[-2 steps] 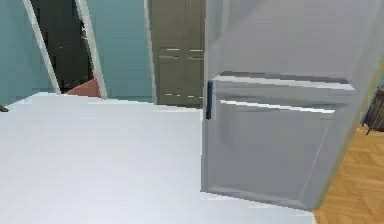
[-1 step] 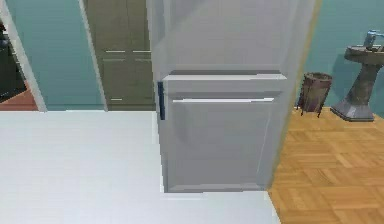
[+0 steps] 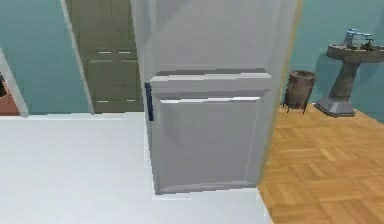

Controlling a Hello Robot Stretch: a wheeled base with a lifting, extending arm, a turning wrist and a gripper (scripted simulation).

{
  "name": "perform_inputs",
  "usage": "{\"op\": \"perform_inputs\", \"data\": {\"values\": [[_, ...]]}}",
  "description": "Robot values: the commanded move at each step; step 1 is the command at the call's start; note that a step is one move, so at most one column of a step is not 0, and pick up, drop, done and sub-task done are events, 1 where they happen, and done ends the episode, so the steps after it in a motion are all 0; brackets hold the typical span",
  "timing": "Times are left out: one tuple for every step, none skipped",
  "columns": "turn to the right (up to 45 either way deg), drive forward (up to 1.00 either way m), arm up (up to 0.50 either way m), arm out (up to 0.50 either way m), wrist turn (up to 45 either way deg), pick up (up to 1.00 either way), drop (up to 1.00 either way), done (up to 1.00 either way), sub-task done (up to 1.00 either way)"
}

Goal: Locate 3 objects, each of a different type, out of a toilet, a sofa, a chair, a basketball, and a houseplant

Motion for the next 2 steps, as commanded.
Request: {"op": "perform_inputs", "data": {"values": [[0.0, 0.20, 0.00, 0.00, 0.0, 0.00, 0.00, 0.00, 0.00], [-45.0, 0.00, 0.00, 0.00, 0.0, 0.00, 0.00, 0.00, 0.00]]}}
